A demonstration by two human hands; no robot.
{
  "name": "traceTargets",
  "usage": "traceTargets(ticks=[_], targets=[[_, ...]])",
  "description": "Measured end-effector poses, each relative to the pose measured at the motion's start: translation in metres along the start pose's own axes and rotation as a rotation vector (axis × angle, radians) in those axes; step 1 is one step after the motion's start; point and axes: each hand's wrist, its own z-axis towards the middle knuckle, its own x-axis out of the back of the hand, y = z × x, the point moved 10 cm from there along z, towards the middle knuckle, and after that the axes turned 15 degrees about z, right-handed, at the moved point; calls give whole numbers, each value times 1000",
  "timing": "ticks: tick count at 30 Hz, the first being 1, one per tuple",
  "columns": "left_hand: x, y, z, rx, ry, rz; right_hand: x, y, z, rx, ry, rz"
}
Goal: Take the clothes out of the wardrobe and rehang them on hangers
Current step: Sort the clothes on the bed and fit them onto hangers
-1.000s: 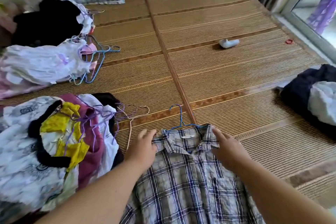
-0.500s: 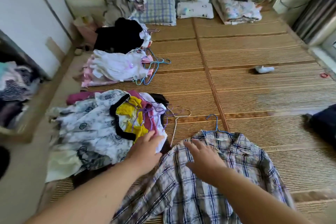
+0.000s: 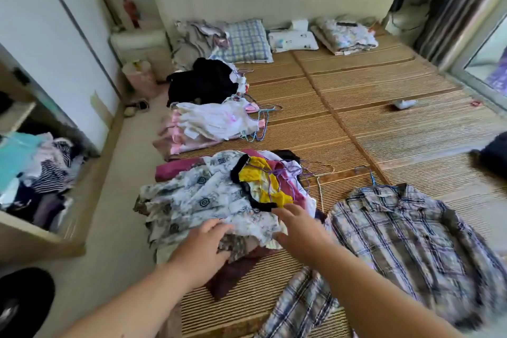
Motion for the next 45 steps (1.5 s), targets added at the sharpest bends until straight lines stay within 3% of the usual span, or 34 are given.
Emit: traceTargets(ticks=[5,11,24,30,36,41,43,45], targets=[[20,-36,5,-41,-17,48,-27,-12,-3,-104,69,157],[6,-38,56,-81,-60,70,-41,23,21,-222,95,254],[-23,-30,208,-142,-165,111,-78,105,176,-334,62,510],[-51,-25,254,-229,-216,221,-120,147,216,-494,120,674],[-97,-46,301,-380,-303,468,-136,161,220,-688,382,719],[-112,-67,304,-521,-441,534,-135,129,215,-677,490,694],[-84,-68,302,-565,-371,458,-126,109,201,-665,584,727],[-40,-64,303,-605,-193,419,-109,86,185,-613,668,700]])
